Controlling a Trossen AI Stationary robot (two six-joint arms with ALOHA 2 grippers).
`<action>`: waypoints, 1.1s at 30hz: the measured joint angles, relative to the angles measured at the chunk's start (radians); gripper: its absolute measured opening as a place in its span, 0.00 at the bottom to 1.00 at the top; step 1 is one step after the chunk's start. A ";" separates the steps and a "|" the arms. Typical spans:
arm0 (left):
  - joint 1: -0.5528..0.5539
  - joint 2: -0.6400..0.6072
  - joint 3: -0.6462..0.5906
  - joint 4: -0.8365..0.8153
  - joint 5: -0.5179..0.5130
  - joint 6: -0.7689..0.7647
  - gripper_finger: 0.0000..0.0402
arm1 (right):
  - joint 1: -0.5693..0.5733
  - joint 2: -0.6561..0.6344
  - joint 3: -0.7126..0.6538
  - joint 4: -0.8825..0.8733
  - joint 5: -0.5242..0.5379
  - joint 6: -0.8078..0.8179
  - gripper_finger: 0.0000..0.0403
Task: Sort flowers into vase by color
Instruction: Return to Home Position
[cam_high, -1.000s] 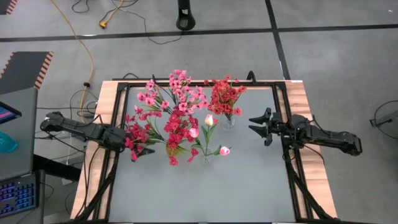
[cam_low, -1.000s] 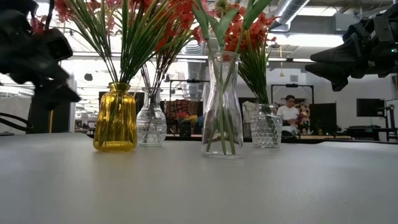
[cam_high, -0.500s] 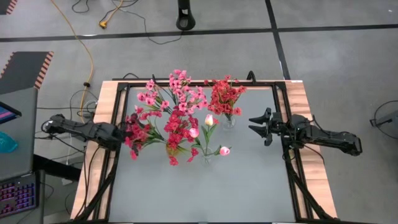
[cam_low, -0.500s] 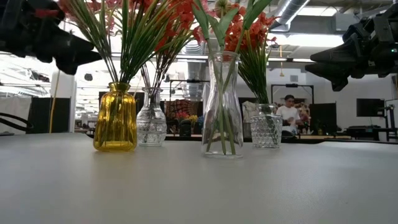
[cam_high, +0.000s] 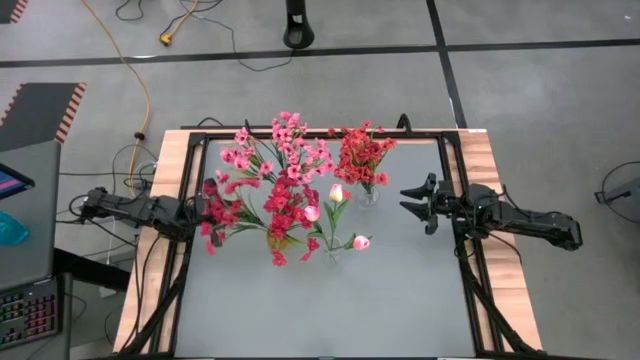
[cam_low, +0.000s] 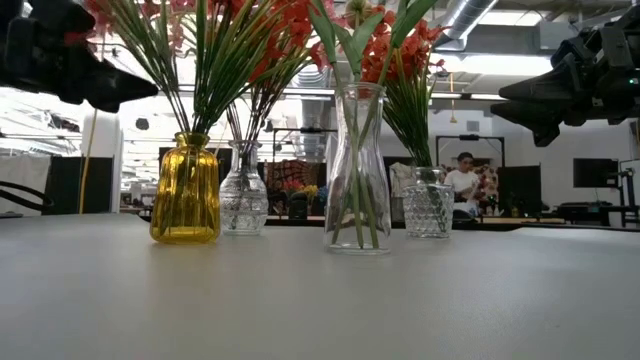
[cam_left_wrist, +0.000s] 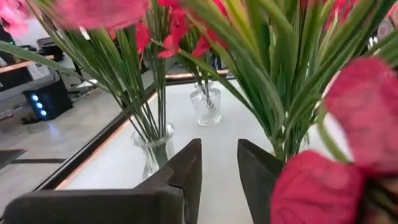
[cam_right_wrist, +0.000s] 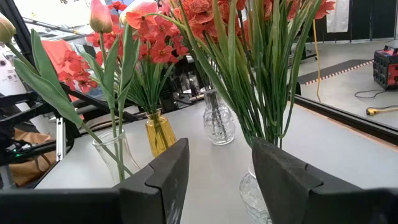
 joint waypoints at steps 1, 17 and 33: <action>0.000 0.000 0.000 -0.006 0.001 0.000 0.22 | 0.000 0.000 0.000 0.000 0.000 0.000 0.50; 0.000 0.000 -0.092 0.227 0.145 0.014 0.19 | 0.000 0.000 0.000 0.000 0.000 0.000 0.50; 0.156 0.000 -0.103 0.337 0.326 0.149 0.19 | 0.000 0.000 0.000 0.000 0.000 0.000 0.50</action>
